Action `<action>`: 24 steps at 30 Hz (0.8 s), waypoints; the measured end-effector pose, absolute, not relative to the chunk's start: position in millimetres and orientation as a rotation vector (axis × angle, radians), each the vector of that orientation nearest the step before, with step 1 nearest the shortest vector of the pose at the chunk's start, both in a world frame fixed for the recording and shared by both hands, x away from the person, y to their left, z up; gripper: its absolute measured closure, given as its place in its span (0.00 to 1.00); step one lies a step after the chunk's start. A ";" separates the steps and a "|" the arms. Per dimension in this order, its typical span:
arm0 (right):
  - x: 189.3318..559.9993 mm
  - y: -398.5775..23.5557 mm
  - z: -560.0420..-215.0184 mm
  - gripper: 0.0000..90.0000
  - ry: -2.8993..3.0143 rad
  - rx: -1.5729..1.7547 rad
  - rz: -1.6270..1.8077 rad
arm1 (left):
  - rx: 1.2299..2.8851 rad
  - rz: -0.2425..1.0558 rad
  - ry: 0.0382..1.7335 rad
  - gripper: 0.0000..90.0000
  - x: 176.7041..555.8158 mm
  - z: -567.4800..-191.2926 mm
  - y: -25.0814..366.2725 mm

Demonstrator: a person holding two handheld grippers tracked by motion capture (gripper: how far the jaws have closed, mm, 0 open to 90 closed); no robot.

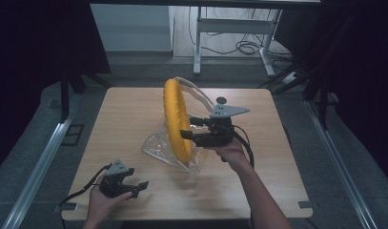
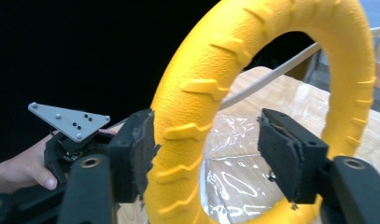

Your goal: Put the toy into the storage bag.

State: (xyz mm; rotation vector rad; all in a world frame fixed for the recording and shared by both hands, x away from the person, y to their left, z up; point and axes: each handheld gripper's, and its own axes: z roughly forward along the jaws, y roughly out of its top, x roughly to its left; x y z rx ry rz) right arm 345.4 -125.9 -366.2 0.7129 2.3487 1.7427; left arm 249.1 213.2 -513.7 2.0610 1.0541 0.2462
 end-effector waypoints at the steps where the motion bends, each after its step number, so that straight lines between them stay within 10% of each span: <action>1: 345.4 -128.6 -365.8 0.48 2.343 0.711 1.744 | 2.060 0.246 1.054 0.22 249.1 -513.7 213.2; 12: 345.3 -149.0 -365.0 0.81 2.281 0.730 1.695 | 2.067 0.243 1.051 0.22 249.5 -514.8 212.3; 24: 347.0 -153.0 -367.0 0.84 2.284 0.747 1.639 | 2.070 0.242 1.052 0.22 249.4 -514.8 212.4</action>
